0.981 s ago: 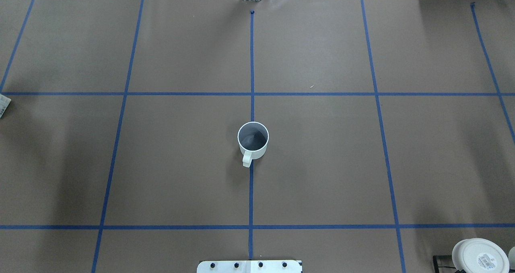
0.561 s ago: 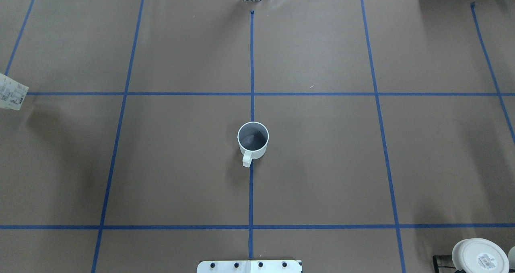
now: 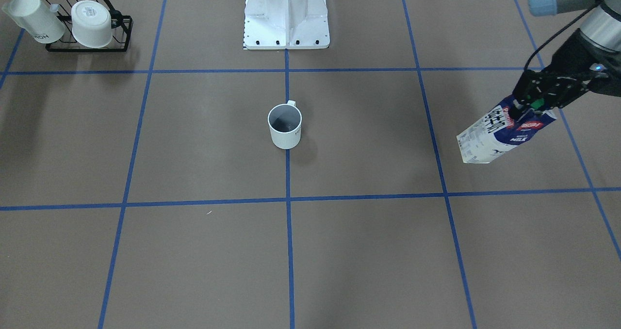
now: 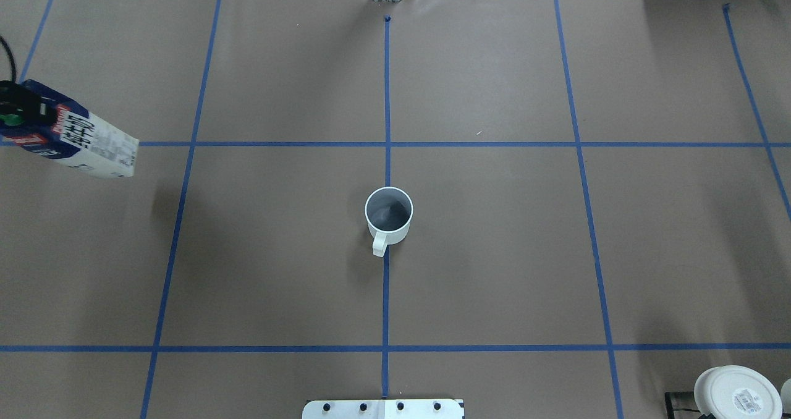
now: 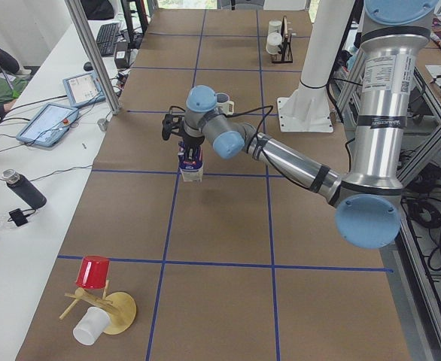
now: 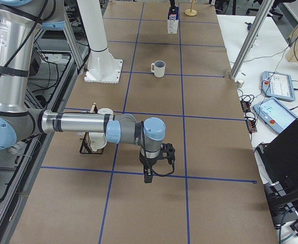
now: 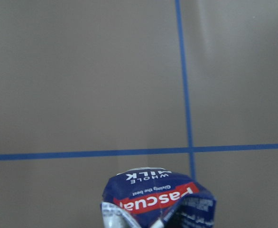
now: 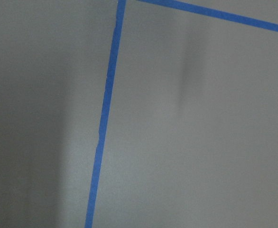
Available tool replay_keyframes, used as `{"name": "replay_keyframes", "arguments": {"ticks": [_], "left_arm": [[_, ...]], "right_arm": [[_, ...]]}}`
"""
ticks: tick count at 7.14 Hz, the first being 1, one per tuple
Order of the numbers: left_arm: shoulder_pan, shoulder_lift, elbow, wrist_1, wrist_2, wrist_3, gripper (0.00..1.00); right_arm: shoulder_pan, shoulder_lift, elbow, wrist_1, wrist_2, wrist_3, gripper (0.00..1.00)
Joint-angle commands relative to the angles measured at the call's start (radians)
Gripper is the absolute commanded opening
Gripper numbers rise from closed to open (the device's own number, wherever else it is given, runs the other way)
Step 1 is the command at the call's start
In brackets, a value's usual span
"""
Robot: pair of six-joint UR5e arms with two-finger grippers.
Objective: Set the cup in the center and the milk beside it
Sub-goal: 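Carry the blue milk carton with the left gripper toward the mug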
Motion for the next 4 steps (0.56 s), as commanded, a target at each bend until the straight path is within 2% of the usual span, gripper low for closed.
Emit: {"name": "replay_keyframes", "arguments": {"ticks": [1, 2, 3, 4], "left_arm": [[0.19, -0.236, -0.085, 0.34, 0.155, -0.139, 0.0], [0.294, -0.391, -0.079, 0.528, 0.234, -0.208, 0.0], [0.377, -0.485, -0.067, 0.617, 0.306, -0.219, 0.0], [0.42, -0.511, -0.03, 0.613, 0.314, -0.262, 0.0]], "right_arm": [[0.0, 0.0, 0.0, 0.0, 0.0, 0.0, 1.0], [0.0, 0.0, -0.003, 0.0, 0.0, 0.0, 1.0], [0.0, 0.0, -0.003, 0.0, 0.0, 0.0, 1.0], [0.0, 0.0, -0.003, -0.002, 0.0, 0.0, 1.0]]}}
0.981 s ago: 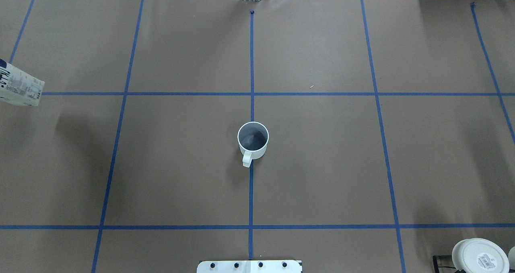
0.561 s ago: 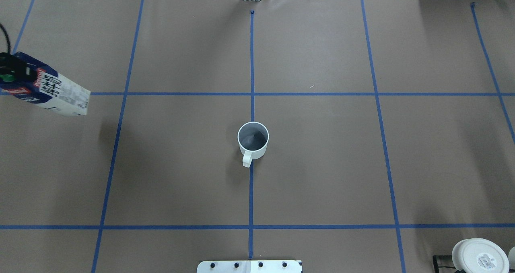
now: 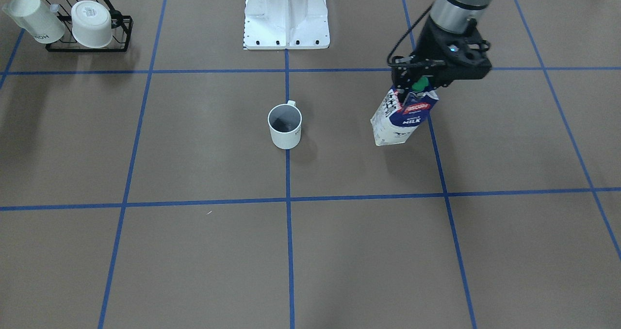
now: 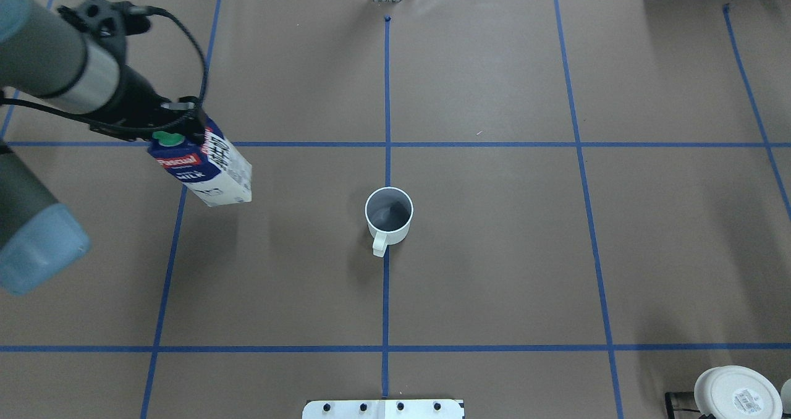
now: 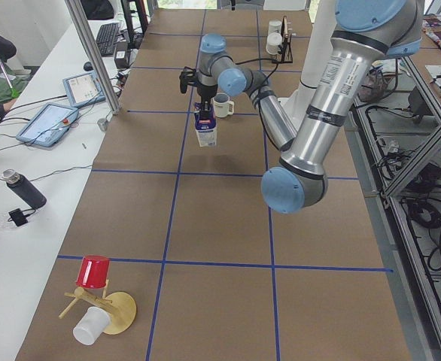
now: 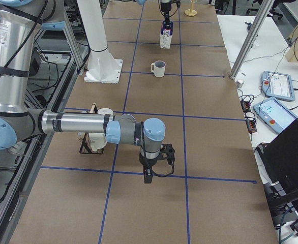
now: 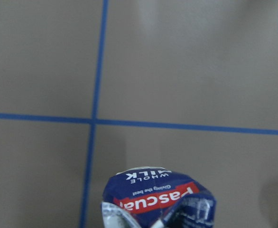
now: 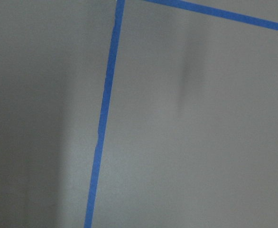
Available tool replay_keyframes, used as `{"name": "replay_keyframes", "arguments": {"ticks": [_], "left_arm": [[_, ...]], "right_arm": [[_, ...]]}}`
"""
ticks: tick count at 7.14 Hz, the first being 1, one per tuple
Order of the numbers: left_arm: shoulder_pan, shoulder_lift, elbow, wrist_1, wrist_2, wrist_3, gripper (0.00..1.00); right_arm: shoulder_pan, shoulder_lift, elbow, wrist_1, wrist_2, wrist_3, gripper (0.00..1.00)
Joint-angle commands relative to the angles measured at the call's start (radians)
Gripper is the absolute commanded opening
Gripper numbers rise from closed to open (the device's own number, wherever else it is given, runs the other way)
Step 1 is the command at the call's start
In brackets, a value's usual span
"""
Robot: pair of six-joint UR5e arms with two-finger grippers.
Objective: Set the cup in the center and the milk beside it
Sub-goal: 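Carry the blue milk carton with the left gripper toward the mug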
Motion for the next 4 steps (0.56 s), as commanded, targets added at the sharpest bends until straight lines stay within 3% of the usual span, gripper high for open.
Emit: {"name": "replay_keyframes", "arguments": {"ticks": [1, 4], "left_arm": [[0.1, -0.131, 0.085, 0.054, 0.064, -0.075, 0.0], [0.148, -0.165, 0.191, -0.048, 0.108, -0.108, 0.0]], "right_arm": [[0.0, 0.0, -0.002, -0.001, 0.0, 0.0, 1.0], [0.0, 0.0, -0.002, -0.001, 0.0, 0.0, 1.0]]}}
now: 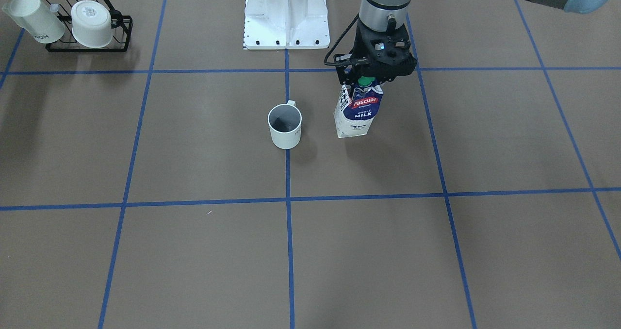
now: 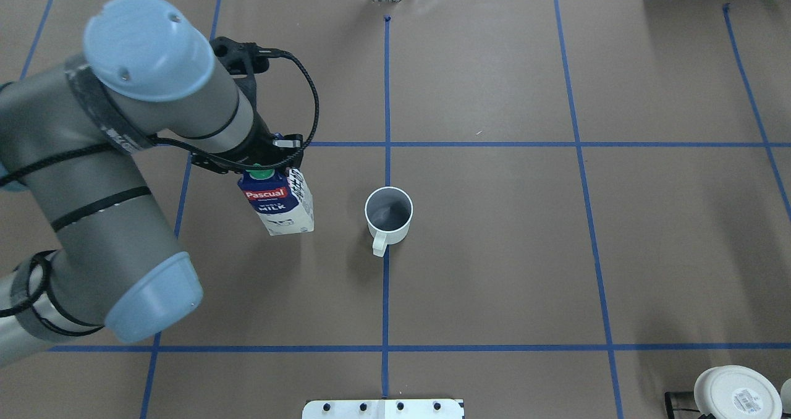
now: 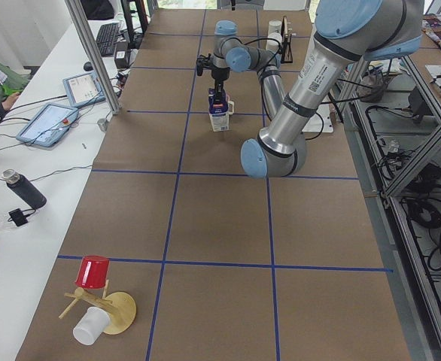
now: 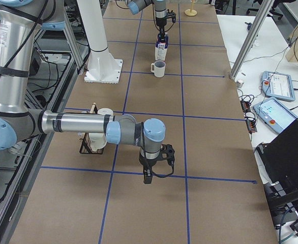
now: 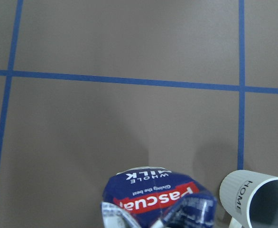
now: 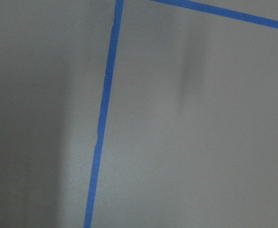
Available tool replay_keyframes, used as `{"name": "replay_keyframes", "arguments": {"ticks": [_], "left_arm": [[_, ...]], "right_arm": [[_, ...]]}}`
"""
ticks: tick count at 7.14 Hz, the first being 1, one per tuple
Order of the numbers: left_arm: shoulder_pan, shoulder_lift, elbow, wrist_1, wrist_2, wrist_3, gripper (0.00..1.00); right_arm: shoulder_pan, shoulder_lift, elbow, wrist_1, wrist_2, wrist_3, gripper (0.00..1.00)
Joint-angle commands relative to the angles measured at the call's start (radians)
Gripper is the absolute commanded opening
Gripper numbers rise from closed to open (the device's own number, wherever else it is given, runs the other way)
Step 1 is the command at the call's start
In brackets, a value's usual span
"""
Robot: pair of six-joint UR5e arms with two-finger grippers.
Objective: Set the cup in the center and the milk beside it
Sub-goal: 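Carry the blue milk carton with the left gripper toward the mug, then lower the milk carton beside the mug, nearer the robot's left arm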
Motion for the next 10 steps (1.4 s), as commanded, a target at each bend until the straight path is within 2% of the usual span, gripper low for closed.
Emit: {"name": "replay_keyframes", "arguments": {"ticks": [1, 4, 5, 6, 7, 10], "left_arm": [[0.028, -0.013, 0.064, -0.086, 0.007, -0.037, 0.0], [0.05, -0.015, 0.075, -0.111, 0.009, -0.069, 0.0], [0.05, -0.015, 0.077, -0.111, 0.009, -0.069, 0.12], [0.05, -0.012, 0.078, -0.112, 0.01, -0.061, 0.71], [0.05, -0.015, 0.075, -0.112, 0.036, -0.06, 0.99], [0.044, -0.009, -0.003, -0.097, 0.039, -0.026, 0.99]], "right_arm": [[0.0, 0.0, 0.0, 0.0, 0.0, 0.0, 1.0], [0.0, 0.0, 0.0, 0.0, 0.0, 0.0, 1.0], [0.0, 0.0, 0.0, 0.0, 0.0, 0.0, 1.0], [0.0, 0.0, 0.0, 0.0, 0.0, 0.0, 1.0], [0.0, 0.0, 0.0, 0.0, 0.0, 0.0, 1.0], [0.0, 0.0, 0.0, 0.002, 0.0, 0.0, 1.0]]}}
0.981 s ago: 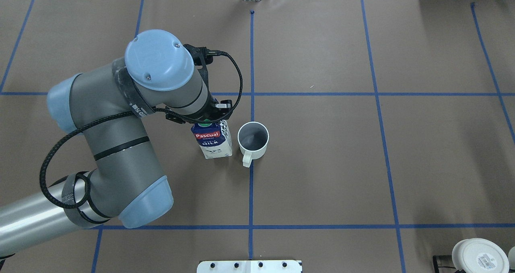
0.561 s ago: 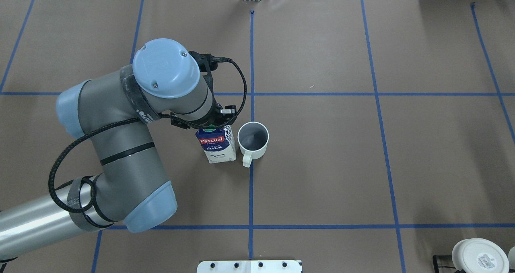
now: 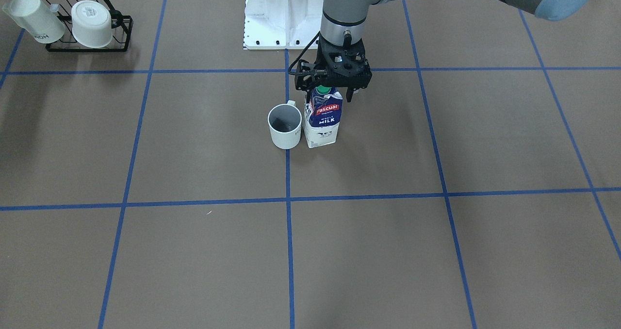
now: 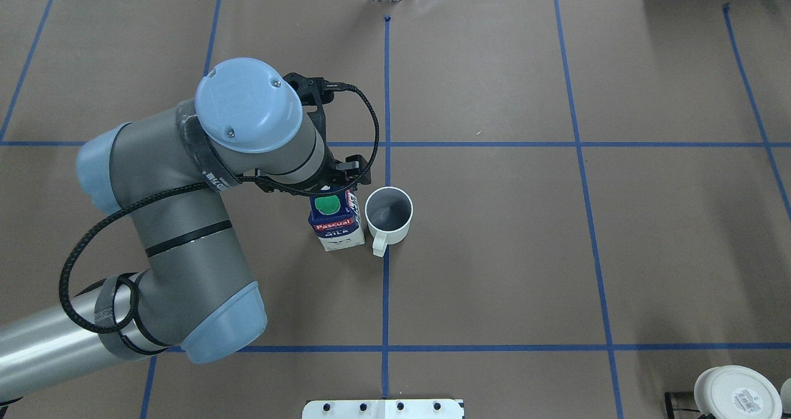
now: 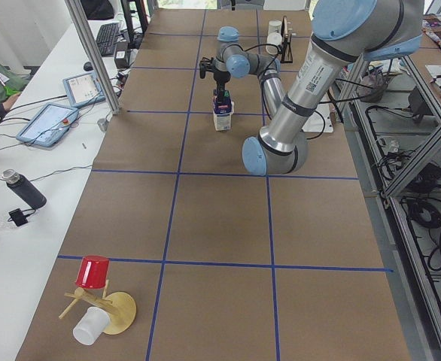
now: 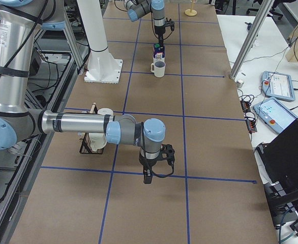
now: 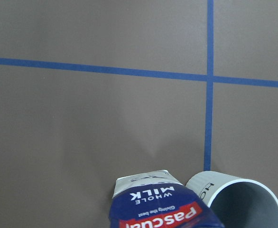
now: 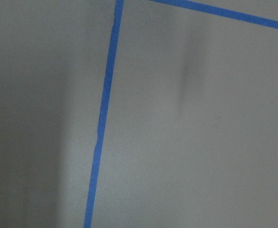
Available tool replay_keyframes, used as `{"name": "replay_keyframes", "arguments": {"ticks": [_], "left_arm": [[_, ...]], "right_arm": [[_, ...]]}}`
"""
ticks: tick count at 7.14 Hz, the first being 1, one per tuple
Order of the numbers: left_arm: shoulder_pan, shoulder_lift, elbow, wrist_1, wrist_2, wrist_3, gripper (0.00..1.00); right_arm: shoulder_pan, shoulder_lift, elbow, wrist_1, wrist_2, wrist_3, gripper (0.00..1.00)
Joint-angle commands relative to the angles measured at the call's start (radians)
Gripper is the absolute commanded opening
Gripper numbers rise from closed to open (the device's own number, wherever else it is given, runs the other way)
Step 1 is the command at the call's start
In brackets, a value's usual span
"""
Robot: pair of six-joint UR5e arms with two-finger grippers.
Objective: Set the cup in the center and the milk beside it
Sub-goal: 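Lower the milk carton beside the mug, nearer the robot's left arm, then open the left gripper and lift it away from the carton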
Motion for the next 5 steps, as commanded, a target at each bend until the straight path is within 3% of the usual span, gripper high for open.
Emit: {"name": "replay_keyframes", "arguments": {"ticks": [1, 3, 5], "left_arm": [[-0.016, 0.008, -0.049, 0.01, -0.002, 0.04, 0.99], [-0.105, 0.017, -0.103, 0.136, -0.058, 0.276, 0.99], [-0.23, 0.149, -0.147, 0.142, -0.106, 0.514, 0.99]], "right_arm": [[-0.002, 0.0, 0.0, 0.001, 0.0, 0.0, 1.0], [-0.002, 0.0, 0.0, 0.001, 0.0, 0.0, 1.0], [-0.002, 0.0, 0.0, 0.001, 0.0, 0.0, 1.0]]}}
